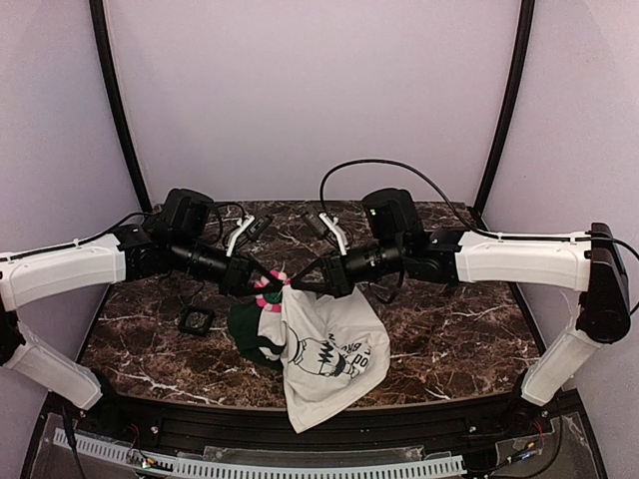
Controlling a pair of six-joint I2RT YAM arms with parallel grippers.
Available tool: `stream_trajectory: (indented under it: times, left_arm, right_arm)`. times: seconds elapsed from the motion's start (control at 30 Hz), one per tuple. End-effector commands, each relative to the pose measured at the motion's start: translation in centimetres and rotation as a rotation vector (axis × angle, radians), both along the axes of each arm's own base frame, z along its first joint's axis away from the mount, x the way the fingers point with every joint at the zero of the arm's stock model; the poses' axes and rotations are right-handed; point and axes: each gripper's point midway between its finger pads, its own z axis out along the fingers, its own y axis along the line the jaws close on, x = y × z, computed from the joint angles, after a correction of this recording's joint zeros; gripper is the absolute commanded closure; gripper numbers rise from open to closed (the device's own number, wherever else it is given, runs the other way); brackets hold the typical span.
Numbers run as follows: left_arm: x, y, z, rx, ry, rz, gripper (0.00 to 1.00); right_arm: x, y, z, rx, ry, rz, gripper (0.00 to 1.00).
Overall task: Remove the brooch from the garment
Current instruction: Open the brooch on the crumpled clothing.
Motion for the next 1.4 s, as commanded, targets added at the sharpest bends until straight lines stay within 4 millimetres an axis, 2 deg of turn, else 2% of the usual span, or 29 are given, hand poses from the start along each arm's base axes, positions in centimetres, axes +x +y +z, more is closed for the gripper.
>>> stream_trajectory:
  times: [0.0, 0.13, 0.2, 0.33, 0.43, 0.5, 0.57, 0.63, 0.73, 0.8, 1.03, 1.1, 1.27, 1.37]
  left_arm:
    - [-0.5, -0.2, 0.6, -0.018, 0.000, -0.022, 0.99]
    - [-0.6, -0.1, 1.6, -0.055, -0.029, -0.012, 0.99]
    - [-0.5, 0.1, 2.3, -0.074, -0.058, 0.004, 0.99]
    - [-0.2, 0.7, 3.2, -0.100, -0.105, 0.047, 0.99]
    - [0.1, 1.0, 3.8, -0.118, -0.138, 0.075, 0.99]
    - [0.2, 1.1, 4.2, -0.130, -0.151, 0.094, 0.99]
    - [0.3, 1.3, 4.6, -0.144, -0.160, 0.109, 0.99]
    - [0.4, 1.5, 5.0, -0.158, -0.172, 0.127, 0.99]
    - [0.9, 1.9, 5.0, -0.160, -0.185, 0.175, 0.99]
    - [1.1, 2.2, 5.2, -0.166, -0.189, 0.202, 0.99]
    - [0.6, 2.0, 7.1, -0.281, -0.167, 0.201, 0.99]
    - [0.1, 1.7, 7.5, -0.312, -0.151, 0.174, 0.99]
    - [-0.9, 1.3, 8.8, -0.366, -0.150, 0.109, 0.99]
    - [-1.6, 1.2, 9.2, -0.383, -0.148, 0.061, 0.99]
  right_arm:
    - [-0.1, 0.4, 1.7, 0.046, -0.036, 0.004, 1.00]
    - [-0.3, 0.2, 2.5, 0.085, -0.035, -0.007, 0.98]
    - [-0.5, 0.1, 2.2, 0.097, -0.018, -0.004, 0.84]
    - [-1.3, 0.3, 1.5, 0.121, 0.017, 0.008, 0.49]
    - [-2.0, 0.6, 0.9, 0.130, 0.038, 0.018, 0.36]
    - [-2.5, 1.0, 0.4, 0.123, 0.051, 0.022, 0.34]
    - [-3.0, 1.3, -0.1, 0.114, 0.063, 0.029, 0.41]
    - [-3.4, 1.6, -0.3, 0.112, 0.070, 0.037, 0.54]
    - [-3.8, 1.9, 0.2, 0.120, 0.067, 0.039, 0.79]
    - [-4.0, 2.1, 0.5, 0.126, 0.061, 0.036, 0.88]
    - [-4.3, 2.6, -0.3, 0.136, 0.087, 0.023, 0.95]
    - [-4.0, 2.4, 0.1, 0.154, 0.072, -0.001, 0.93]
    - [-3.3, 0.8, 3.5, 0.248, -0.006, -0.078, 0.57]
    - [-2.9, -0.2, 5.3, 0.318, -0.028, -0.126, 0.40]
